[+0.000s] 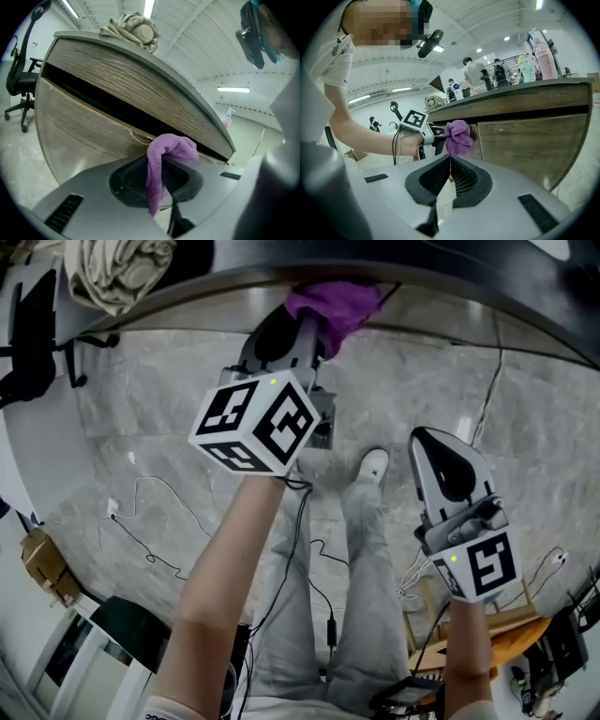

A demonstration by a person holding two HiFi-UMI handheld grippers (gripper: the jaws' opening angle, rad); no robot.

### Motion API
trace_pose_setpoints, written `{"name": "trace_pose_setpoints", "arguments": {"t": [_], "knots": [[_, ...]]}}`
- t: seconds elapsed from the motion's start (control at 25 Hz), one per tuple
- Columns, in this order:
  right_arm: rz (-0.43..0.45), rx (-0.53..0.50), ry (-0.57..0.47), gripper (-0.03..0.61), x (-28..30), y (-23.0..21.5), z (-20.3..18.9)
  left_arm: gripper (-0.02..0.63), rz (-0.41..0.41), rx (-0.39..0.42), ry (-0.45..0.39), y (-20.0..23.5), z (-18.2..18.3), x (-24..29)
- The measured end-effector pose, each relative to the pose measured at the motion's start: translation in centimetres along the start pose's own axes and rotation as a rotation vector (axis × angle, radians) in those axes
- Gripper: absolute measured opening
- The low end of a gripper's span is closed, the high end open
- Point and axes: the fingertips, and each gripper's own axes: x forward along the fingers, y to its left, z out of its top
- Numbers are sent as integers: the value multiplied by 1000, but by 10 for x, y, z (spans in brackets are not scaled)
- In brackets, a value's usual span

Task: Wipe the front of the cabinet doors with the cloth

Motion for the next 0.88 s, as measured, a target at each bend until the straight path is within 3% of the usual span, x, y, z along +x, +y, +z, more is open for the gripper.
{"name": "trace_pose_setpoints", "arguments": {"t": [0.88], "knots": [[71,-16,39,28,107,113,3,60,133,40,-19,197,72,-83]]}}
